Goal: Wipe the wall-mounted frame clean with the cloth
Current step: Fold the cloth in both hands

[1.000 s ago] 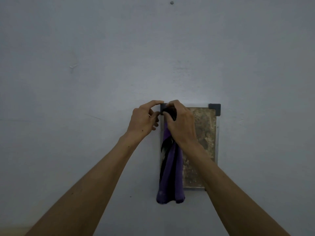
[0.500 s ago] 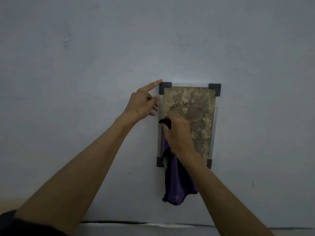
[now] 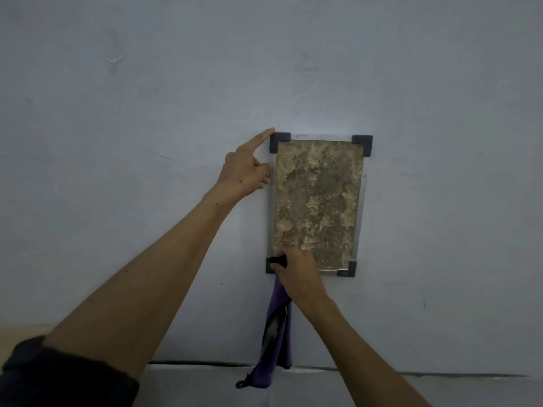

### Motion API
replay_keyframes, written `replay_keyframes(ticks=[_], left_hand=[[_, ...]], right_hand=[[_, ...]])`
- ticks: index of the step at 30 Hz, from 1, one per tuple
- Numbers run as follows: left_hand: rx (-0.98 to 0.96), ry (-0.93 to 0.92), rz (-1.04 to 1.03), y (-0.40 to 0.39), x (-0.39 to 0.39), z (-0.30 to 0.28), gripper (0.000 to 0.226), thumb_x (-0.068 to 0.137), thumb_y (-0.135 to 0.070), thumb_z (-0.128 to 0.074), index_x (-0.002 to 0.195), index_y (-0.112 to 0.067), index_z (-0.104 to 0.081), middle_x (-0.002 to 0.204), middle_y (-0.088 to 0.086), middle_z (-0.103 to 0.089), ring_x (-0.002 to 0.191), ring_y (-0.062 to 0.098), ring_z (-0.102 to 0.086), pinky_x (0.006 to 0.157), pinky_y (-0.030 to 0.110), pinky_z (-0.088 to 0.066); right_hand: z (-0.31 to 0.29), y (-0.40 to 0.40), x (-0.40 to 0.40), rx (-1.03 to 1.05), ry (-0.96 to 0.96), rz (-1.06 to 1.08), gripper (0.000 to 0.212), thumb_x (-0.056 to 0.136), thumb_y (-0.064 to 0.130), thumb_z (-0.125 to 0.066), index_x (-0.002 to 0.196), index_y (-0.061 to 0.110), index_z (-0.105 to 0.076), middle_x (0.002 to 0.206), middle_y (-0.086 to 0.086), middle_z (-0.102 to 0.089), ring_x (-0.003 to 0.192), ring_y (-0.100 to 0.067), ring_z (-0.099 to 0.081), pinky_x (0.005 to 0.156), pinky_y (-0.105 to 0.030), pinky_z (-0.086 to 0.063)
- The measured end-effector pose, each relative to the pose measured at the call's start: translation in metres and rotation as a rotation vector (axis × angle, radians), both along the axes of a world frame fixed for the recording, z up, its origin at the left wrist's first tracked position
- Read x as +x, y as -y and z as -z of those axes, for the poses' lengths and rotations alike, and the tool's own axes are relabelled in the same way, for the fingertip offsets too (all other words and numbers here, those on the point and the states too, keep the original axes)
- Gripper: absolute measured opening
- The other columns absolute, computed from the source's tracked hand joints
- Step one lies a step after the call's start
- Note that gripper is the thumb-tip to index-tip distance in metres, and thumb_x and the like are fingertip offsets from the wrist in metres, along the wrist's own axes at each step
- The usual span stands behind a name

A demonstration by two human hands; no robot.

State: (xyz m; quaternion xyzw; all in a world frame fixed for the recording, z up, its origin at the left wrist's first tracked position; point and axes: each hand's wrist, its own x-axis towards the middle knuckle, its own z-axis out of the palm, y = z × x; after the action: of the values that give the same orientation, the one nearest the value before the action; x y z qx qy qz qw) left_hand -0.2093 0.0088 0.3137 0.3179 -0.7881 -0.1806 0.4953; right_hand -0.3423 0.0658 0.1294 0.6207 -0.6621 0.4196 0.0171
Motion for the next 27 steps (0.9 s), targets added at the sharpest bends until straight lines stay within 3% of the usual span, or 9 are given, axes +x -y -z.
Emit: replay_keyframes(ticks=[2, 4, 6, 8, 10, 13, 17, 22, 27], left_hand=[[0.059, 0.024, 0.001, -0.007, 0.002, 0.0, 0.075, 0.096, -0.013, -0.064, 0.153, -0.047, -0.03, 0.087, 0.005, -0.074, 0.076, 0.01, -0.072, 0.065, 0.015, -0.059], [0.073, 0.03, -0.018, -0.019, 0.003, 0.006, 0.076, 0.094, -0.016, -0.066, 0.155, -0.042, -0.029, 0.089, 0.004, -0.074, 0.079, 0.012, -0.072, 0.072, 0.02, -0.06], [0.013, 0.022, -0.101, -0.032, 0.0, 0.018, 0.062, 0.094, -0.02, -0.066, 0.15, -0.025, -0.039, 0.089, 0.004, -0.072, 0.078, 0.015, -0.071, 0.078, 0.032, -0.062], [0.003, 0.012, -0.153, -0.049, -0.004, 0.034, 0.04, 0.094, -0.028, -0.067, 0.128, -0.014, -0.05, 0.088, 0.004, -0.07, 0.075, 0.018, -0.07, 0.075, 0.04, -0.063], [0.176, 0.057, -0.046, -0.069, -0.007, 0.048, 0.03, 0.092, -0.035, -0.071, 0.107, -0.013, -0.057, 0.087, 0.007, -0.073, 0.075, 0.022, -0.073, 0.069, 0.039, -0.064], [0.512, 0.197, 0.193, -0.092, -0.008, 0.072, 0.038, 0.085, -0.044, -0.077, 0.1, -0.01, -0.069, 0.089, 0.009, -0.077, 0.084, 0.023, -0.075, 0.075, 0.037, -0.064], [0.52, 0.086, 0.197, -0.102, -0.005, 0.1, 0.066, 0.068, -0.056, -0.086, 0.117, -0.021, -0.057, 0.106, 0.002, -0.07, 0.098, 0.016, -0.069, 0.081, 0.035, -0.061], [0.541, 0.103, 0.32, -0.114, -0.003, 0.114, 0.087, 0.058, -0.06, -0.089, 0.131, -0.03, -0.053, 0.119, -0.007, -0.065, 0.107, 0.011, -0.066, 0.092, 0.035, -0.059], [0.66, -0.086, 0.478, -0.122, -0.002, 0.107, 0.035, 0.088, -0.034, -0.075, 0.117, -0.014, -0.072, 0.111, 0.005, -0.076, 0.105, 0.021, -0.072, 0.095, 0.041, -0.057]], right_hand=[[-0.011, -0.006, -0.009, 0.056, 0.126, -0.029, 0.016, 0.089, 0.018, -0.077, 0.1, 0.006, -0.075, 0.094, -0.005, -0.072, 0.082, -0.013, -0.064, 0.065, -0.015, -0.046], [-0.02, -0.017, -0.02, 0.052, 0.268, -0.062, 0.017, 0.083, 0.024, -0.083, 0.096, 0.015, -0.08, 0.088, 0.004, -0.075, 0.078, -0.007, -0.066, 0.062, -0.007, -0.044], [-0.029, -0.031, -0.027, 0.058, 0.444, -0.107, 0.016, 0.081, 0.03, -0.085, 0.091, 0.019, -0.081, 0.084, 0.006, -0.077, 0.08, -0.009, -0.07, 0.065, -0.014, -0.051], [-0.039, -0.045, -0.031, 0.063, 0.673, -0.167, 0.018, 0.079, 0.028, -0.087, 0.087, 0.013, -0.079, 0.083, -0.001, -0.078, 0.079, -0.016, -0.073, 0.069, -0.024, -0.058], [-0.05, -0.059, -0.034, 0.065, 0.858, -0.211, 0.025, 0.079, 0.024, -0.087, 0.09, 0.004, -0.075, 0.085, -0.01, -0.078, 0.076, -0.02, -0.072, 0.069, -0.029, -0.059], [-0.065, -0.075, -0.035, 0.094, 0.999, -0.306, 0.028, 0.086, 0.018, -0.08, 0.104, -0.002, -0.074, 0.098, -0.021, -0.077, 0.084, -0.026, -0.072, 0.077, -0.035, -0.06], [-0.08, -0.093, -0.036, 0.156, 1.04, -0.469, 0.036, 0.082, 0.026, -0.083, 0.104, -0.002, -0.075, 0.098, -0.018, -0.077, 0.085, -0.026, -0.072, 0.084, -0.039, -0.06], [-0.093, -0.103, -0.037, 0.11, 0.931, -0.416, 0.026, 0.079, 0.027, -0.086, 0.091, 0.008, -0.075, 0.094, -0.015, -0.077, 0.081, -0.025, -0.072, 0.072, -0.034, -0.061], [-0.101, -0.112, -0.037, 0.11, 0.838, -0.436, 0.035, 0.078, 0.032, -0.086, 0.099, 0.007, -0.074, 0.094, -0.007, -0.079, 0.078, -0.016, -0.073, 0.069, -0.03, -0.059]])
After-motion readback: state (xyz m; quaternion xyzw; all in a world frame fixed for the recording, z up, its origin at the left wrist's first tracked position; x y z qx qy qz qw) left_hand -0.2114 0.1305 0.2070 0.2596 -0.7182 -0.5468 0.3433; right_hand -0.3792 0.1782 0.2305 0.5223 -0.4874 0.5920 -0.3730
